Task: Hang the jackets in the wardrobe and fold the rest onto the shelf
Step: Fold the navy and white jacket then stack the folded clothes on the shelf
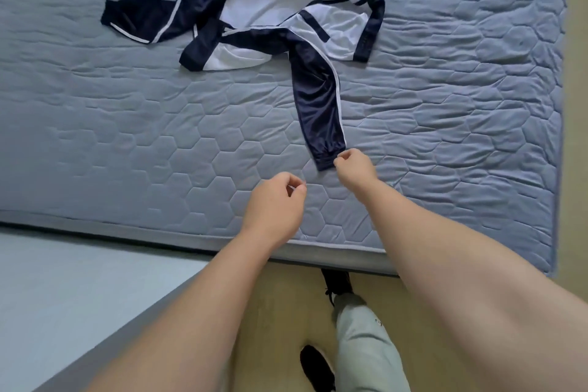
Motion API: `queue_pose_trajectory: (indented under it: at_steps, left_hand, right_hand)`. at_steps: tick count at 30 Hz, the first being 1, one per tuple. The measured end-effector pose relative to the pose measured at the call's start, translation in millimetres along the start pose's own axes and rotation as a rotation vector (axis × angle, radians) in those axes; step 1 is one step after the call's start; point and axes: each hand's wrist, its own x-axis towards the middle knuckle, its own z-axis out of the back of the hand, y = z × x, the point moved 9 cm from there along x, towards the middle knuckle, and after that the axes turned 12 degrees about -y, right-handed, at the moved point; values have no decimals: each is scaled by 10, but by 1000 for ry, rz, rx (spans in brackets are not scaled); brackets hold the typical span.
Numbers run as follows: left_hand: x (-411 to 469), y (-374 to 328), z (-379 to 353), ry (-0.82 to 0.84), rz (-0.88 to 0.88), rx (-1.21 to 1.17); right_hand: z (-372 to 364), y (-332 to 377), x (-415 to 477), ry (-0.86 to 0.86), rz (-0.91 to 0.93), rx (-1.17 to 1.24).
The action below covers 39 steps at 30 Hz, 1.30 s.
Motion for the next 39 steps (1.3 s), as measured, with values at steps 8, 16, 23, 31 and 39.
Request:
queue_pose_trajectory:
  at_steps: [8, 16, 23, 31, 39]
  left_hand:
    - [580, 701, -665, 63, 145, 25]
    - [889, 649, -858, 31, 259, -66]
    - [925, 98, -465, -93, 370, -175]
    - [165, -508, 12, -123, 458, -464]
    - [-647, -1281, 1144, -69, 255, -529]
  right_hand:
    - [-837, -344, 1162, 117, -4, -143]
    - [-623, -256, 1086, 18, 5, 251]
    - [-141, 135, -634, 734, 1, 518]
    - [698, 164, -1804, 814, 139, 255]
    - [1616, 426, -1977, 303, -136, 482]
